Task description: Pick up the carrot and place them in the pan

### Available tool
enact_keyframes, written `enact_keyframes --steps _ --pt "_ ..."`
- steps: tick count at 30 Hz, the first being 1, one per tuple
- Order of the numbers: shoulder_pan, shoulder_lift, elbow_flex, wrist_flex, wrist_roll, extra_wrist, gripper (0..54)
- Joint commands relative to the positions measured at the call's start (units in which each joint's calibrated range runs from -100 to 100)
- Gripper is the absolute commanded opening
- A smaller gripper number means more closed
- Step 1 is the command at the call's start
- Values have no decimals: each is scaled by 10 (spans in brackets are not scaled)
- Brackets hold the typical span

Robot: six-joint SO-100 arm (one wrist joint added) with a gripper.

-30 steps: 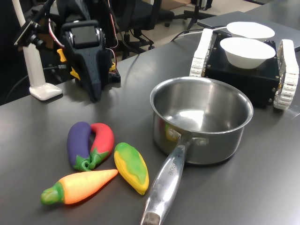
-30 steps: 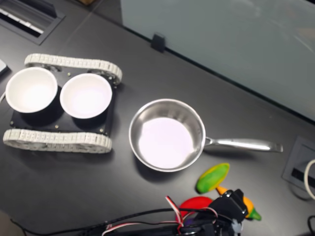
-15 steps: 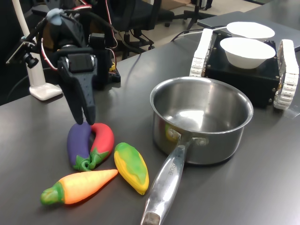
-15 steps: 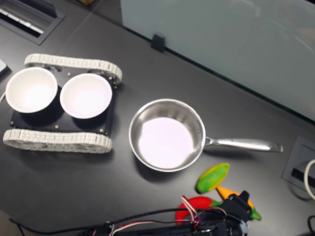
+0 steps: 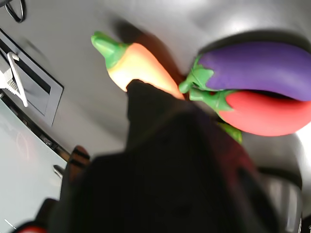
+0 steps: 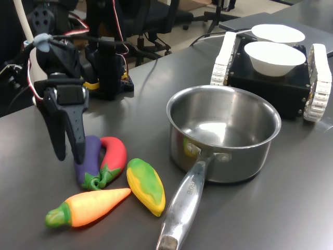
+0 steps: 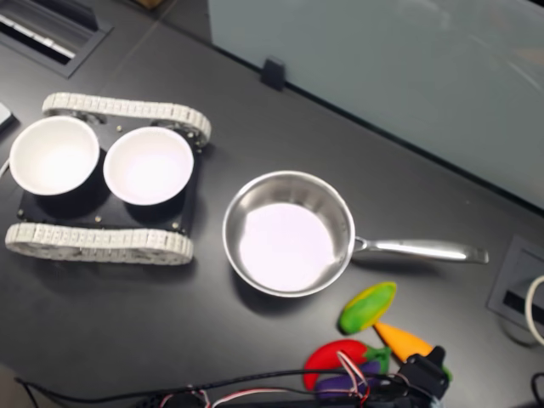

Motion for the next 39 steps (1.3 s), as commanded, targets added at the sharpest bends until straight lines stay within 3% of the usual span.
enact_keyframes --steps 1,3,14,22,39 --pt "-5 -3 -11 -35 14 18 327" --pt "-5 7 -13 -36 19 18 352" --pt "-15 51 -25 -54 13 22 348" --pt "-35 97 -79 -19 3 31 342" --pt "-57 160 -130 -6 -12 41 315"
